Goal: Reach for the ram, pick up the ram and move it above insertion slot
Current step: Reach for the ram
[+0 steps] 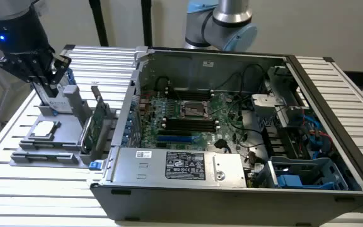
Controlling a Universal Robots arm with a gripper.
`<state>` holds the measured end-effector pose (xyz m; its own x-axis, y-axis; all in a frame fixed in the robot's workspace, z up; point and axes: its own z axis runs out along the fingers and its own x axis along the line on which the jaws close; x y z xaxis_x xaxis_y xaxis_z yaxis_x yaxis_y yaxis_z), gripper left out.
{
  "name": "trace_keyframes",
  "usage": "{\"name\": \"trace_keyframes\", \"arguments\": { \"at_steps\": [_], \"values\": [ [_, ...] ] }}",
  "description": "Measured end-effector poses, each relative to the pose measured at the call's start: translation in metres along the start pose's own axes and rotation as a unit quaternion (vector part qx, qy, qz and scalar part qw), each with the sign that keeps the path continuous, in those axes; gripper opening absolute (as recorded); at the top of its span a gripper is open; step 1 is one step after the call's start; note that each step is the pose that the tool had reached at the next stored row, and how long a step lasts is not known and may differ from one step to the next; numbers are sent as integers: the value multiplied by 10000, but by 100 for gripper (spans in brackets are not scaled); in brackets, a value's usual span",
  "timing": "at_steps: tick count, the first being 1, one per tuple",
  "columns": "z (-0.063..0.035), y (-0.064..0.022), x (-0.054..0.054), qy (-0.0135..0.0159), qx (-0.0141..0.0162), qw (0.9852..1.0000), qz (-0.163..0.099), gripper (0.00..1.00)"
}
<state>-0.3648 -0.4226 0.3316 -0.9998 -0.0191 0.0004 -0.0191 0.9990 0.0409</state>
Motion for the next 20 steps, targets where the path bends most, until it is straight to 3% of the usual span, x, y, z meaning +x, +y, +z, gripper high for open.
{"name": "trace_keyframes", "arguments": {
  "at_steps": [9, 20],
  "values": [
    [-1, -6, 1, 1, 0, 10000, 0, 11],
    [30, -486, 53, 0, -1, 10000, 0, 11]
  ]
}}
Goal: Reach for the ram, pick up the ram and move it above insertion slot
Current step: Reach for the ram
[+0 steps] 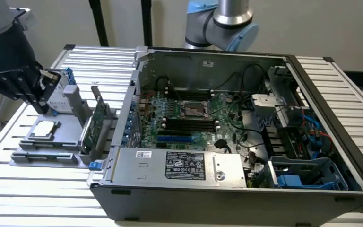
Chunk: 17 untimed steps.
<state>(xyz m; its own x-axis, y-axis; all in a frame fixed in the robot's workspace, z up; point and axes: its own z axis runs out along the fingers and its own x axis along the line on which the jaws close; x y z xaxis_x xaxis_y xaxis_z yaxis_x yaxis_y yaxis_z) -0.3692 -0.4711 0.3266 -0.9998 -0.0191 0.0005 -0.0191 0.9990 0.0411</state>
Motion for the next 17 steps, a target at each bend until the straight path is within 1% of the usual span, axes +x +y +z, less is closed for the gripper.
{"name": "trace_keyframes", "arguments": {
  "at_steps": [2, 4, 6, 9, 11, 13, 15, 17],
  "values": [
    [15, -73, 33, 0, 0, 10000, 0, 11],
    [27, -121, 106, -1, 0, 10000, 1, 11],
    [28, -150, 198, -1, 0, 10000, 0, 11],
    [28, -182, 258, -6, -8, 10000, -23, 11],
    [27, -182, 262, 0, -8, 9999, -168, 11],
    [27, -182, 263, 8, -8, 9994, -353, 11],
    [27, -182, 263, 15, -8, 9986, -531, 11],
    [27, -182, 262, 23, -8, 9975, -711, 11]
  ]
}}
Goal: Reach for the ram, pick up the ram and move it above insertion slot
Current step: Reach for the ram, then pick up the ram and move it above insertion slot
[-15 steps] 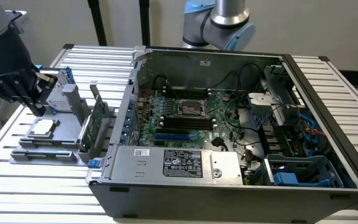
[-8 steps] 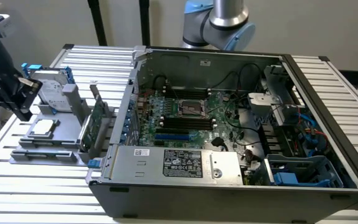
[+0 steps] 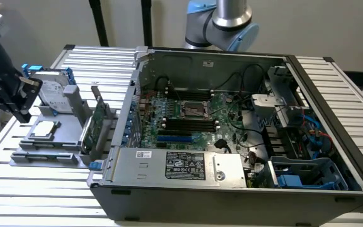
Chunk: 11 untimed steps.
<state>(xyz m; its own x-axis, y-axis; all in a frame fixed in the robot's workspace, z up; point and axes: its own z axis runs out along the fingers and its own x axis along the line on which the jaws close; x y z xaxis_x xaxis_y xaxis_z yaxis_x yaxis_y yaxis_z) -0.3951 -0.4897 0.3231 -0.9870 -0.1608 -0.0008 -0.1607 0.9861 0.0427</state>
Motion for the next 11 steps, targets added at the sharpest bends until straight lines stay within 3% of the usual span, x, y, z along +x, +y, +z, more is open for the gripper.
{"name": "trace_keyframes", "arguments": {
  "at_steps": [6, 11],
  "values": [
    [0, 0, 0, 23, 0, 9985, -550, 11],
    [0, 0, 0, 43, -1, 9950, -1000, 11]
  ]
}}
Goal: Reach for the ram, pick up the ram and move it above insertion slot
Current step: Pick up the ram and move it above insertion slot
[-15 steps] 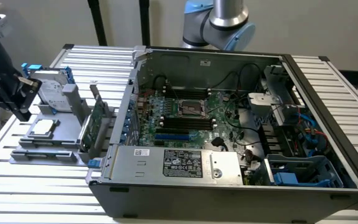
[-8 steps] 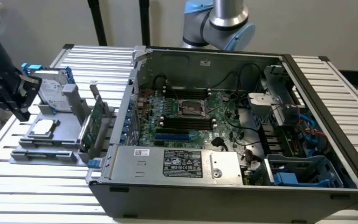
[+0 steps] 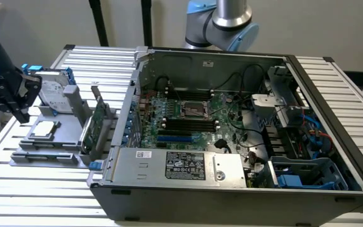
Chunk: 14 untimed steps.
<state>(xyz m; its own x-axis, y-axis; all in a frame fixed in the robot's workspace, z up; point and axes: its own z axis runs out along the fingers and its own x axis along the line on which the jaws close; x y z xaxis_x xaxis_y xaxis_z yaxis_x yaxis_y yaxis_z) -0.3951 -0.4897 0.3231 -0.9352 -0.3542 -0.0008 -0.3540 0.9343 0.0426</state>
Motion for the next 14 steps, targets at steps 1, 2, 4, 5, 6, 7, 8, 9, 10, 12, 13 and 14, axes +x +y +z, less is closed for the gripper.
{"name": "trace_keyframes", "arguments": {
  "at_steps": [1, 2, 4, 5, 6, 7, 8, 9, 10, 12, 13, 14],
  "values": [
    [0, 0, 0, 4, 0, 10000, -89, 11],
    [0, 0, 0, 7, 0, 9998, -180, 11],
    [0, 0, 0, 16, 0, 9993, -367, 11],
    [0, 0, 0, 19, 0, 9990, -452, 11],
    [0, 0, 0, 23, 0, 9985, -541, 11],
    [0, 0, 0, 27, 0, 9979, -640, 11],
    [0, 0, 0, 31, -1, 9973, -728, 11],
    [0, 0, 0, 35, -1, 9966, -819, 11],
    [0, 0, 0, 39, -1, 9959, -908, 11],
    [0, 0, 0, 47, -1, 9941, -1087, 11],
    [0, 0, 0, 50, -1, 9931, -1176, 11],
    [0, 0, 0, 54, -1, 9919, -1266, 11]
  ]
}}
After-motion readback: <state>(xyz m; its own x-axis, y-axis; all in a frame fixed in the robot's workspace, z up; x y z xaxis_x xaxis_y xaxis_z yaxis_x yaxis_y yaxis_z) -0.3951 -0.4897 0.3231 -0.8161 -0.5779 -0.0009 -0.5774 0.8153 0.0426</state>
